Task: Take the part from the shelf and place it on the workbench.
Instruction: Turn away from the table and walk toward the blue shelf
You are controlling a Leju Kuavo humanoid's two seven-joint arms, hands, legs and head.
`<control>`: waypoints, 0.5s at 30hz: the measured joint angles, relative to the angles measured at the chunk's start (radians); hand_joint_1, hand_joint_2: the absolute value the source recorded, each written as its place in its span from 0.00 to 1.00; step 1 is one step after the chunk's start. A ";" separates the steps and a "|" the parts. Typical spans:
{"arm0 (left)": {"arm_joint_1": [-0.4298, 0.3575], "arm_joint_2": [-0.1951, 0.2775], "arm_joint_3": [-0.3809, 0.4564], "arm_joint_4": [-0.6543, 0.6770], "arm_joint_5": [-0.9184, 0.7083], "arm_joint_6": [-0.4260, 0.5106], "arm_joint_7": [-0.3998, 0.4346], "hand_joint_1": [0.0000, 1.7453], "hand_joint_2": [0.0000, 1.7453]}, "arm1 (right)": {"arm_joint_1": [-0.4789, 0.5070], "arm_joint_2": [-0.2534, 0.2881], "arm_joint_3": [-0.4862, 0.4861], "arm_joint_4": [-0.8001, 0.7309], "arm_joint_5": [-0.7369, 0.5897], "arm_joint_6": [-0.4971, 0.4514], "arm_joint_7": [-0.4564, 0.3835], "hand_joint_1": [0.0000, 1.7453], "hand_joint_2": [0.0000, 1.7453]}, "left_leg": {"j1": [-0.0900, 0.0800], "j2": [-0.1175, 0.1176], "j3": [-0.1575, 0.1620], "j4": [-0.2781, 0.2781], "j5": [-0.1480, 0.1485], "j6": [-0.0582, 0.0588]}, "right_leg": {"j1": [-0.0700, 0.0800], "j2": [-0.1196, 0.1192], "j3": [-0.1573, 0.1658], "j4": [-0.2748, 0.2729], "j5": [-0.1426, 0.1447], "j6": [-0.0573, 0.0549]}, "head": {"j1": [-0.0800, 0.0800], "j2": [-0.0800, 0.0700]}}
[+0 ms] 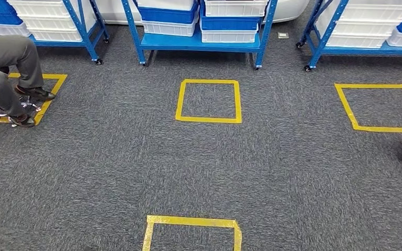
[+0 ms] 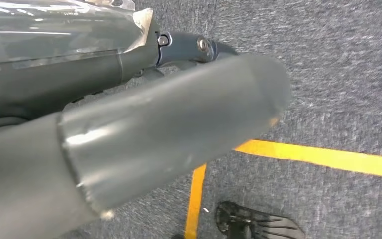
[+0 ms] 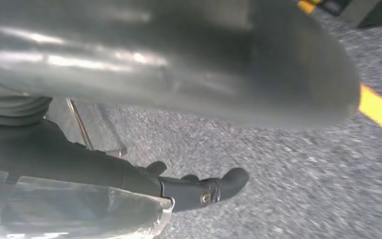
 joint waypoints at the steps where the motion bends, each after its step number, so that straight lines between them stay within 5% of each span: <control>1: 0.000 -0.001 0.000 0.000 0.000 0.000 -0.001 0.00 0.00 | -0.002 -0.001 0.000 0.000 0.002 0.000 0.000 0.00 0.00 | 0.003 -0.003 0.026 -0.019 -0.008 0.003 | 0.000 0.003 -0.037 0.065 0.017 0.008 | 0.000 0.000; 3: 0.000 -0.002 0.003 0.000 0.000 0.000 -0.002 0.00 0.00 | -0.004 -0.003 0.000 0.001 0.003 0.002 0.001 0.00 0.00 | 0.007 -0.009 0.077 -0.046 -0.029 0.004 | -0.002 0.009 -0.141 0.199 0.004 -0.003 | 0.001 0.000; 4: 0.001 -0.002 0.005 0.000 0.000 0.000 -0.002 0.00 0.00 | -0.003 -0.004 0.000 0.001 0.003 0.003 0.001 0.00 0.00 | 0.011 -0.013 0.102 -0.053 -0.044 0.003 | -0.004 0.010 -0.190 0.237 -0.030 -0.014 | 0.002 0.000; 6: 0.004 -0.005 0.008 0.000 0.000 0.000 -0.002 0.00 0.00 | 0.004 -0.008 0.000 0.002 0.003 0.005 0.002 0.00 0.00 | 0.019 -0.024 0.154 -0.060 -0.080 -0.006 | -0.009 0.011 -0.259 0.238 -0.112 -0.023 | 0.003 0.000; 7: 0.006 -0.006 0.009 0.001 0.000 0.000 -0.002 0.00 0.00 | 0.008 -0.009 0.000 0.002 0.004 0.005 0.002 0.00 0.00 | 0.024 -0.029 0.181 -0.061 -0.100 -0.012 | -0.014 0.011 -0.279 0.208 -0.132 -0.013 | 0.003 0.000; 8: 0.008 -0.007 0.010 0.001 0.000 0.000 -0.002 0.00 0.00 | 0.012 -0.011 0.000 0.003 0.004 0.005 0.002 0.00 0.00 | 0.029 -0.033 0.207 -0.062 -0.122 -0.020 | -0.022 0.010 -0.291 0.164 -0.119 0.008 | 0.003 0.000; 10: 0.010 -0.005 0.013 0.001 0.000 0.000 -0.002 0.00 0.00 | 0.016 -0.009 0.000 0.008 0.004 0.006 0.002 0.00 0.00 | 0.035 -0.036 0.262 -0.064 -0.173 -0.037 | -0.035 -0.004 -0.291 0.068 0.006 0.062 | 0.005 0.000; 11: 0.008 -0.004 0.015 0.000 -0.001 0.000 -0.001 0.00 0.00 | 0.012 -0.008 0.000 0.009 0.004 0.007 0.002 0.00 0.00 | 0.035 -0.035 0.290 -0.070 -0.201 -0.047 | -0.033 -0.016 -0.278 0.039 0.067 0.074 | 0.007 0.000; 12: 0.003 -0.003 0.017 -0.001 -0.001 0.001 0.000 0.00 0.00 | 0.006 -0.008 0.000 0.008 0.004 0.007 0.003 0.00 0.00 | 0.035 -0.033 0.322 -0.070 -0.219 -0.057 | -0.033 -0.021 -0.264 0.023 0.108 0.070 | 0.008 0.000; 13: -0.008 -0.004 0.018 -0.004 -0.001 0.001 0.001 0.00 0.00 | -0.007 -0.010 0.000 0.003 0.004 0.006 0.003 0.00 0.00 | 0.037 -0.031 0.340 -0.057 -0.228 -0.065 | -0.033 -0.019 -0.249 0.019 0.114 0.052 | 0.008 0.000; 15: -0.046 -0.009 0.019 -0.011 -0.001 0.001 0.002 0.00 0.00 | -0.040 -0.016 0.000 -0.010 0.004 0.006 0.003 0.00 0.00 | 0.041 -0.023 0.309 0.017 -0.213 -0.073 | -0.038 0.006 -0.243 0.021 0.114 0.010 | 0.002 0.000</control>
